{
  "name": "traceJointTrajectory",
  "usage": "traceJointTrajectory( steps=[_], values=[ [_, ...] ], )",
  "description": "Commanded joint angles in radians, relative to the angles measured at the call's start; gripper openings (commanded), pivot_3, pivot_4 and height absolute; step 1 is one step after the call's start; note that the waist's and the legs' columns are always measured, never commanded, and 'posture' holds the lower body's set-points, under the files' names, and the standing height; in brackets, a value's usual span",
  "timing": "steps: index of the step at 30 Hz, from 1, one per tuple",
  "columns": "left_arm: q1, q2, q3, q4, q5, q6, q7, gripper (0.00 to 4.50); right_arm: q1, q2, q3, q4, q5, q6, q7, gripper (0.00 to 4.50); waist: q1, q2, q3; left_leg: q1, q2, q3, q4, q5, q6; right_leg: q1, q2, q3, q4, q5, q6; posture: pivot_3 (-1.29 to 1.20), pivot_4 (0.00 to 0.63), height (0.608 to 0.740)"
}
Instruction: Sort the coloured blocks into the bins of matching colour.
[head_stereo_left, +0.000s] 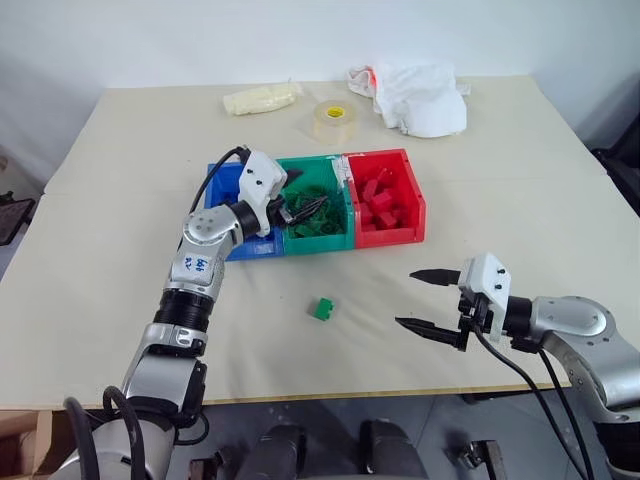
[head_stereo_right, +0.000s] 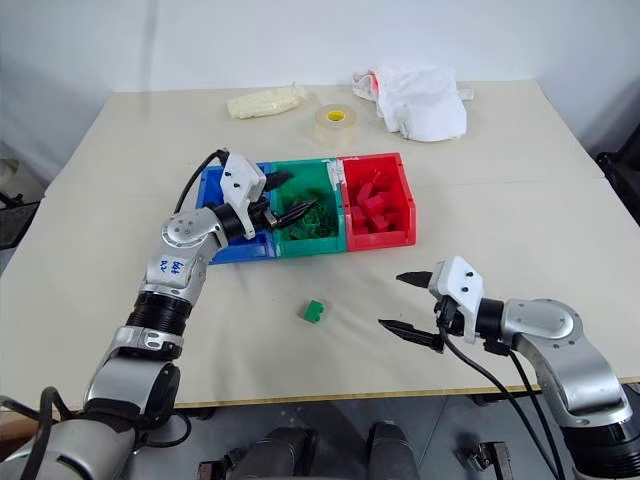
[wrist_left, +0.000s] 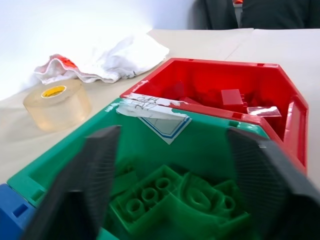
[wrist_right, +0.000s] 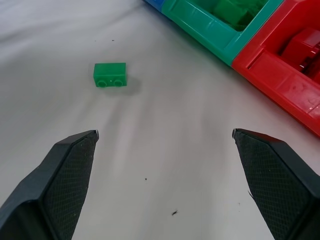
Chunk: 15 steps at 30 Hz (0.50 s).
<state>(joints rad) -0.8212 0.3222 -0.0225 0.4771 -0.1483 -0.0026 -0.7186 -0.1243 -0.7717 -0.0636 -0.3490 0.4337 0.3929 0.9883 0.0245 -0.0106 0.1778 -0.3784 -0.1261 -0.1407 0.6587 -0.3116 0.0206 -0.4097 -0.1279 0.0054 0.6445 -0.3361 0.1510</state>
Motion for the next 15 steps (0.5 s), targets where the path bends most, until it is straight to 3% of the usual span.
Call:
traceJointTrajectory(
  steps=[1,9,15],
  values=[
    [0.059,0.04,-0.003,-0.121,-0.037,-0.029,-0.091,4.47,0.007,0.006,-0.028,-0.021,0.021,-0.018,-0.001,4.5,-0.003,0.0,0.0,0.0,0.0,0.0,0.0,0.0,0.0,0.0,0.0,0.0,0.0,0.0,0.0,0.0,0.15,0.74],
    [0.348,0.213,0.059,-0.47,-0.215,0.094,-0.301,4.47,-0.039,0.013,-0.004,0.034,0.018,-0.039,0.04,4.5,-0.004,0.0,0.0,0.0,0.001,0.0,0.0,0.0,0.0,0.0,-0.002,0.001,0.0,0.0,0.0,0.0,0.15,0.74],
    [0.611,0.356,0.178,-0.596,-0.306,0.113,-0.39,4.47,-0.084,0.003,0.005,0.088,0.013,-0.052,0.077,4.5,-0.003,0.0,0.0,0.0,0.001,-0.001,0.0,0.0,0.0,0.0,-0.002,0.001,0.0,0.0,0.0,0.0,0.15,0.74]
  ],
)
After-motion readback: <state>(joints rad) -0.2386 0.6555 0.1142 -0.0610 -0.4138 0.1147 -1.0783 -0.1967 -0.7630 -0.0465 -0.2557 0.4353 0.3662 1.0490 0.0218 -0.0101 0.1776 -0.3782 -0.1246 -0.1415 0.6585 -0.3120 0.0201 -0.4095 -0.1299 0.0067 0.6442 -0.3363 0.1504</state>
